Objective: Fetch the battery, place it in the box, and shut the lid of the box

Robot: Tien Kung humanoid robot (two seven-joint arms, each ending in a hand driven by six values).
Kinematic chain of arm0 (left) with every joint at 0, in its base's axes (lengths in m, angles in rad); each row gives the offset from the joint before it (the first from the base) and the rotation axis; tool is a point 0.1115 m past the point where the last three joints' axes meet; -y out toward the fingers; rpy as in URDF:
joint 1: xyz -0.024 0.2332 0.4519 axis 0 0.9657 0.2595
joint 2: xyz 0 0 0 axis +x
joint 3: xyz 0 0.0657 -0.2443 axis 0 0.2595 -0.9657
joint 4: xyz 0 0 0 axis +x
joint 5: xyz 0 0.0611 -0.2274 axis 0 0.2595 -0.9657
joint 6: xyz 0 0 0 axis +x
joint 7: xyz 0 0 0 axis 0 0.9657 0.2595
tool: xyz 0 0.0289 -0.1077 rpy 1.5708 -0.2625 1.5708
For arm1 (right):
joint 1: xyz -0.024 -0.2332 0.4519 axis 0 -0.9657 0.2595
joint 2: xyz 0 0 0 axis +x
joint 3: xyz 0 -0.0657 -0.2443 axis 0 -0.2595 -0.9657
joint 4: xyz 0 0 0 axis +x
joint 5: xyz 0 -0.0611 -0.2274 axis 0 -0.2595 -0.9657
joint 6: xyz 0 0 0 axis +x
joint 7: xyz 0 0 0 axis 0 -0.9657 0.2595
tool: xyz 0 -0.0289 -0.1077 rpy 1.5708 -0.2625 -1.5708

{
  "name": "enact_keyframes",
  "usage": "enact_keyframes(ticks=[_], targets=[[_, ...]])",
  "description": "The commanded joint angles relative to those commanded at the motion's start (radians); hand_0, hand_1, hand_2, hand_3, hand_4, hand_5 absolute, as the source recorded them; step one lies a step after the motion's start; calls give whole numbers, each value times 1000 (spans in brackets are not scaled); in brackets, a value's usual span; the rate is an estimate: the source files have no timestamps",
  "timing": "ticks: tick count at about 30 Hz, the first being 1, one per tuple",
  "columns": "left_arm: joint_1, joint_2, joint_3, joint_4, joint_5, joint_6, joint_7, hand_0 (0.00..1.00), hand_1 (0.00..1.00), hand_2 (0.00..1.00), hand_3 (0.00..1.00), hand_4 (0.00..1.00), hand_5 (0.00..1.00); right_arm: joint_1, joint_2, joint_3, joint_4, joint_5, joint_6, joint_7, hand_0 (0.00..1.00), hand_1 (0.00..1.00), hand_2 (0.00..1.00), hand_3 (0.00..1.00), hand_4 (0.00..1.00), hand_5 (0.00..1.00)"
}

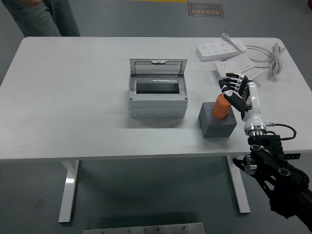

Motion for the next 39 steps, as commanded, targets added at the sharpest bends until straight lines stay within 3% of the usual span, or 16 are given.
enact_keyframes(ticks=[26,39], targets=[[-6,0,-14,-1,25,-8,4,557,725,586,525,387,2,-5,-11,-91,-7,11,8,-17,585,556,550,593,787,299],[-9,-3,-21,-2,39,-13,6,545,724,586,526,371,2,-7,-13,-98,-9,34,-13,-14,567,548,543,588,756,292]])
